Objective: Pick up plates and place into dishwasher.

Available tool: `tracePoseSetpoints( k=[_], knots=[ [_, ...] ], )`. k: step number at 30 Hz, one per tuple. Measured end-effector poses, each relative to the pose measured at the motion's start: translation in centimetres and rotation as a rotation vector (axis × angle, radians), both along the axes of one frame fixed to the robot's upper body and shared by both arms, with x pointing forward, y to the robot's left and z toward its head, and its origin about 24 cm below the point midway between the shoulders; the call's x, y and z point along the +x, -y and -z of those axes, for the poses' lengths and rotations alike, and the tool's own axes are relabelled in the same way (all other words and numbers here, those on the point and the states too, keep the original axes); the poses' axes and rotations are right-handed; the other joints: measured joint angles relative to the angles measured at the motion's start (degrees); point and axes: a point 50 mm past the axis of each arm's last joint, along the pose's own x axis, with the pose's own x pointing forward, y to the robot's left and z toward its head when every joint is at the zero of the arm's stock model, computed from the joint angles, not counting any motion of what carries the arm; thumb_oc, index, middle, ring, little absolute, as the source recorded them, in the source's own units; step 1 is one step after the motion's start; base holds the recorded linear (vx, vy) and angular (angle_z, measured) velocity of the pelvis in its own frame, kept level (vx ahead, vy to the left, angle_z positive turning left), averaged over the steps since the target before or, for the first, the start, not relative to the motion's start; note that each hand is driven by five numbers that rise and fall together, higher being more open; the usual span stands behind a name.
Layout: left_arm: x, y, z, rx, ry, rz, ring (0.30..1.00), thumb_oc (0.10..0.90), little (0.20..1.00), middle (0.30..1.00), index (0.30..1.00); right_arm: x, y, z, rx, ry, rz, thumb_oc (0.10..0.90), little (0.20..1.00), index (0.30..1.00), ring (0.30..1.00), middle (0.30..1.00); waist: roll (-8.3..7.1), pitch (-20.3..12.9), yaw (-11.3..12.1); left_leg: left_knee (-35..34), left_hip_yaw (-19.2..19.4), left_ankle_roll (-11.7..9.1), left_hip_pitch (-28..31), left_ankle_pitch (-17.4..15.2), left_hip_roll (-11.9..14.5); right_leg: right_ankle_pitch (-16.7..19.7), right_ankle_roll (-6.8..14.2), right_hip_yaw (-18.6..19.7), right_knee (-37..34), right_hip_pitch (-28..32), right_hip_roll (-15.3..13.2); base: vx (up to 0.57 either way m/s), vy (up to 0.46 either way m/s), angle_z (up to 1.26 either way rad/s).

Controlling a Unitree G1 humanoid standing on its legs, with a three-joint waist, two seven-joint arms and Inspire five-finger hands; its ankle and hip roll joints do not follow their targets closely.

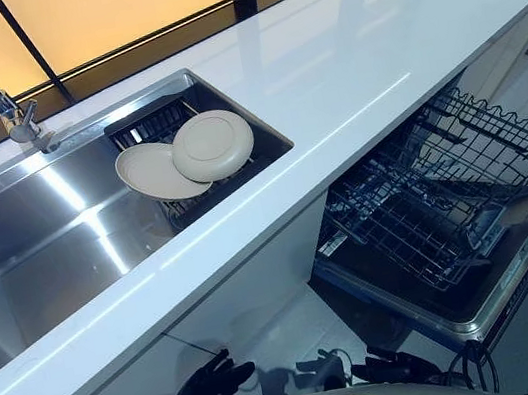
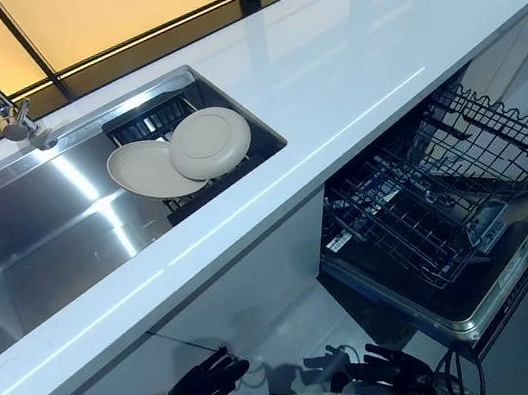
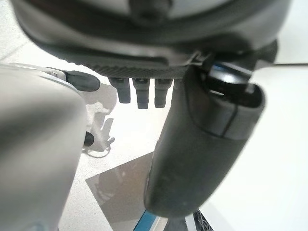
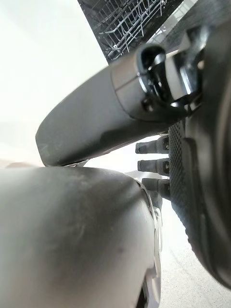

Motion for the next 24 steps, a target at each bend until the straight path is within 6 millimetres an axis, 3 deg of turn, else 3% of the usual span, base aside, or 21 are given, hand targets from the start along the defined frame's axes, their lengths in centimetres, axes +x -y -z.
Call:
tracePoseSetpoints(
  k=[7,13,21,24],
  knots=[
    [-0.3,-0.1,0.1,-0.009,-0.001,-0.005,0.9,0.8,0.9,0.9,0.9,-0.4,0.0,0.1,-0.002,-0.012,-0.001,0.8,0.9,0.9,0.9,0.9,0.23,-1.1,-0.1,-0.1,0.0,0.0,0.0,0.0,0.0,0.0,0.0,0.0,-0.1,0.0,0.0,0.0,0.0,0.0],
    [0.2,0.6,-0.4,-0.152,0.074,0.044,0.9,0.8,0.9,0.9,0.9,-0.4,0.0,0.1,-0.003,-0.011,-0.004,0.8,0.9,0.9,0.9,0.9,0.2,-1.1,-0.1,-0.1,0.2,0.0,0.0,0.0,0.0,0.0,0.0,0.2,0.1,-0.2,0.0,-0.01,0.002,0.0],
    [6.3,3.1,-5.4,-0.431,0.419,0.395,0.9,0.8,0.9,0.9,0.9,0.2,0.3,-0.1,-0.002,-0.004,-0.007,0.8,0.9,0.9,0.9,0.9,0.55,-0.7,-0.2,-0.5,0.7,0.1,-0.6,0.2,0.0,0.2,0.1,0.7,0.0,-1.2,0.0,-0.02,0.013,-0.04],
    [9.1,4.3,-9.0,-0.551,0.57,0.534,0.9,0.8,0.9,0.9,0.9,0.7,0.4,-0.3,0.0,0.009,-0.004,0.8,0.9,0.9,0.9,0.9,1.03,0.2,-0.2,-0.6,0.9,0.1,-0.8,0.2,-0.1,0.3,0.3,1.4,0.0,-1.5,0.0,0.02,0.004,-0.07]
  ],
)
